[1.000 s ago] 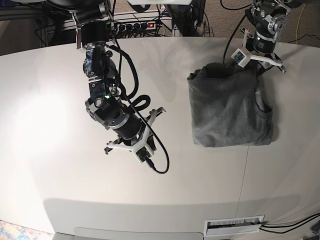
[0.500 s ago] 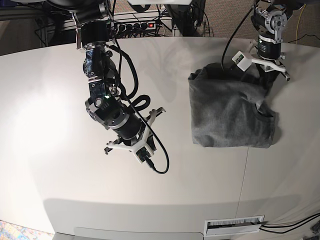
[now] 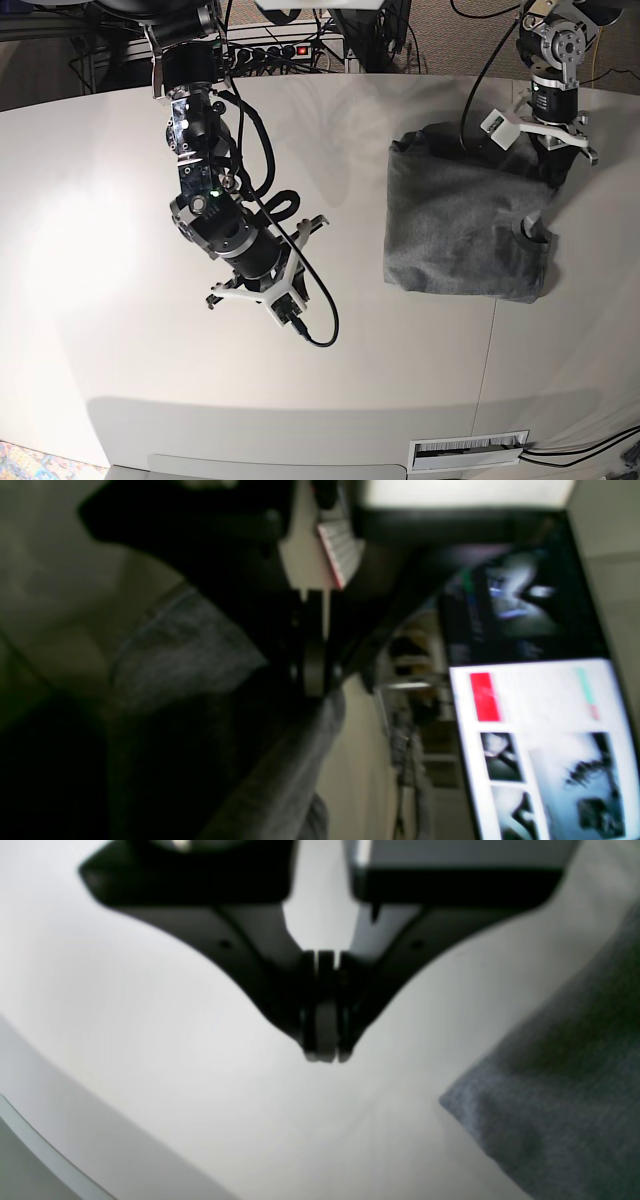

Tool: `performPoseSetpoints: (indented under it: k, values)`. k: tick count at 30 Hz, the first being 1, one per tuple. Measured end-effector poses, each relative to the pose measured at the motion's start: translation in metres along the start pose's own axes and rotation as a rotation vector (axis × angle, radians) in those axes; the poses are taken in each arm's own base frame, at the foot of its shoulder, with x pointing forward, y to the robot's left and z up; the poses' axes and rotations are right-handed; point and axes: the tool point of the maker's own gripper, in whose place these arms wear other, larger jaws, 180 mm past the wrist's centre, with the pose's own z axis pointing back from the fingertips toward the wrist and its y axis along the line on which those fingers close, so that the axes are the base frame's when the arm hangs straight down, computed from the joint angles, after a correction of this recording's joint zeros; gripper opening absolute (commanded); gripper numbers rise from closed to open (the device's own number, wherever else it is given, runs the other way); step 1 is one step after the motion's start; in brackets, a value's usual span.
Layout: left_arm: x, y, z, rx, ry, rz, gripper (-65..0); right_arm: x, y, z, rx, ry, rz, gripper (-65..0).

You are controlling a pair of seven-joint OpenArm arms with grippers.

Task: Fold the T-shirt properly
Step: 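Grasp the bundle's edge with the left gripper and drag it sideways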

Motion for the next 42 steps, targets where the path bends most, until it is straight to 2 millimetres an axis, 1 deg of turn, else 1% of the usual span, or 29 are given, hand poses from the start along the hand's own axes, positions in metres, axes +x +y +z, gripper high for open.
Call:
performPoseSetpoints:
  k: [3,7,10,13,14,16,17,18,20,22,23,25,28,29,30,32,35,39,41,42]
  values:
    - [-0.008,-0.009,-0.001,-0.03,0.024,0.011,-65.0,0.0,0.0,0.0,0.0,0.0,0.0,-65.0]
    - [-0.025,-0.028,-0.001,-0.099,0.082,0.047,-65.0,0.0,0.0,0.0,0.0,0.0,0.0,-65.0]
    - [-0.034,-0.04,0.004,-0.135,0.105,0.042,-65.0,0.0,0.0,0.0,0.0,0.0,0.0,-65.0]
    - [-0.039,-0.048,0.01,-0.158,0.116,0.037,-65.0,0.0,0.0,0.0,0.0,0.0,0.0,-65.0]
    - [-0.039,-0.048,0.011,-0.157,0.119,0.031,-58.5,0.0,0.0,0.0,0.0,-0.001,0.0,-65.0]
    - [-0.045,-0.042,0.011,-0.127,0.15,-0.012,-43.5,0.0,0.0,0.0,0.0,-0.001,0.0,-65.0]
    - [-0.049,-0.037,0.011,-0.103,0.165,-0.044,-38.3,0.0,0.0,0.0,0.0,-0.001,0.0,-65.0]
    - [-0.051,-0.033,0.011,-0.081,0.179,-0.072,-36.4,0.0,0.0,0.0,0.0,0.0,0.0,-65.0]
    - [-0.051,-0.023,0.01,-0.034,0.181,-0.127,-36.5,0.001,0.0,0.0,0.0,-0.005,0.0,-65.0]
    - [-0.049,-0.009,0.01,0.044,0.171,-0.136,-36.8,0.002,0.0,0.0,0.001,-0.009,0.0,-65.0]
    - [-0.047,-0.002,0.01,0.082,0.167,-0.151,-38.1,0.002,0.0,0.0,0.001,-0.009,0.0,-65.0]
    - [-0.046,0.004,0.012,0.107,0.174,-0.151,-45.0,0.002,0.0,0.0,0.0,-0.012,0.0,-65.0]
    - [-0.037,0.01,0.013,0.117,0.151,-0.12,-59.8,0.003,0.0,0.0,0.0,-0.017,0.0,-65.0]
    - [-0.03,0.01,0.013,0.108,0.128,-0.09,-63.5,0.003,0.0,0.0,0.0,-0.019,0.0,-65.0]
    - [-0.021,0.01,0.014,0.091,0.097,-0.043,-65.0,0.004,0.0,0.0,0.0,-0.02,0.0,-65.0]
    - [0.001,0.01,0.016,0.045,0.018,0.067,-65.0,0.004,0.0,0.0,0.0,-0.025,0.0,-65.0]
    - [0.032,0.017,0.02,-0.014,-0.076,0.262,-65.0,0.005,0.0,0.0,0.0,-0.027,0.0,-65.0]
    - [0.063,0.025,0.012,-0.093,-0.147,0.535,-65.0,0.005,0.0,0.0,0.001,-0.028,0.0,-65.0]
    - [0.077,0.013,0.007,-0.187,-0.156,0.641,-65.0,0.005,0.0,0.0,0.0,-0.027,0.0,-65.0]
    - [0.086,0.0,0.006,-0.258,-0.165,0.668,-65.0,0.005,0.0,0.0,0.001,-0.028,-0.001,-65.0]
